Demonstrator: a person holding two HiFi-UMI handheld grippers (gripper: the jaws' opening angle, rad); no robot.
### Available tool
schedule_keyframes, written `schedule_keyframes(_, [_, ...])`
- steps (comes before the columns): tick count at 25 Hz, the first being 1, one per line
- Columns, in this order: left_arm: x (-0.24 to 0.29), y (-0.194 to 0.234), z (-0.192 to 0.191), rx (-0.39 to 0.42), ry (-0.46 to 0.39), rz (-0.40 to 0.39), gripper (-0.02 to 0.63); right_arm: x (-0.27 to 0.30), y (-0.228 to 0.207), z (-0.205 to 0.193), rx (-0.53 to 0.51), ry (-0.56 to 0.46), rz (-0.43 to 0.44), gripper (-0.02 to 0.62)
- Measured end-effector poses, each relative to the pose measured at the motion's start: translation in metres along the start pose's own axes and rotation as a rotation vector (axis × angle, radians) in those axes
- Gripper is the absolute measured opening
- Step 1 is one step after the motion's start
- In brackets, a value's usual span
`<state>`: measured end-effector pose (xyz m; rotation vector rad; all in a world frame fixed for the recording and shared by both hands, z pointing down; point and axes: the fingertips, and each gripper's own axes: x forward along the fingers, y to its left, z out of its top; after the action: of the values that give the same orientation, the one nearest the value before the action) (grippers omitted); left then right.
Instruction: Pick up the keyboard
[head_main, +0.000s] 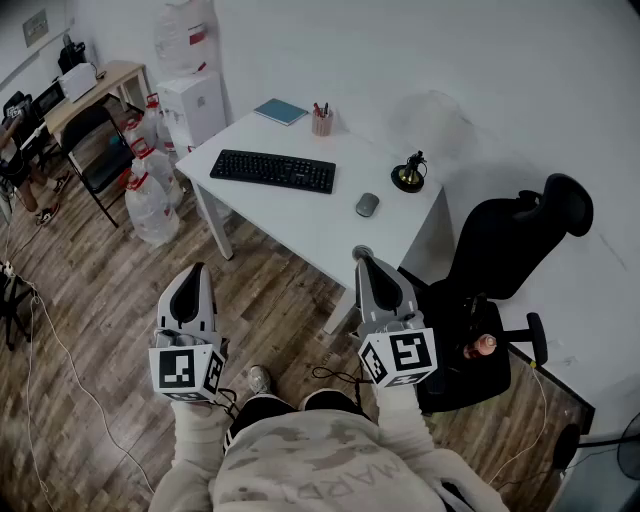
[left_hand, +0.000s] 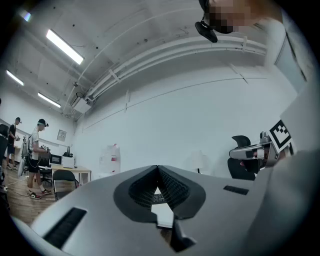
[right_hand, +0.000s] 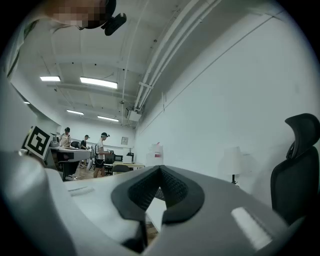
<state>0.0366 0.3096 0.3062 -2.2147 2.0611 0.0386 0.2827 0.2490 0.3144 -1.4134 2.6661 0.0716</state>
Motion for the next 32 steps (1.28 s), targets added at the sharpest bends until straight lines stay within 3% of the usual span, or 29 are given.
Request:
schedule_keyframes(11, [0.017, 0.028, -0.010, -0.010, 0.010, -0.003, 0.006, 0.027, 0.011, -0.006, -0.003, 0.008, -0.018, 0.009])
schedule_keyframes(17, [0.039, 0.052, -0.013, -0.006, 0.001, -0.023, 0.006, 0.052, 0.011, 0.001, -0.012, -0.078, -0.058, 0.009])
schedule_keyframes(32, [0.104, 0.132, -0.024, -0.020, -0.016, -0.084, 0.006, 0.139, 0.040, -0.016, -0.021, -0.047, -0.114, 0.009])
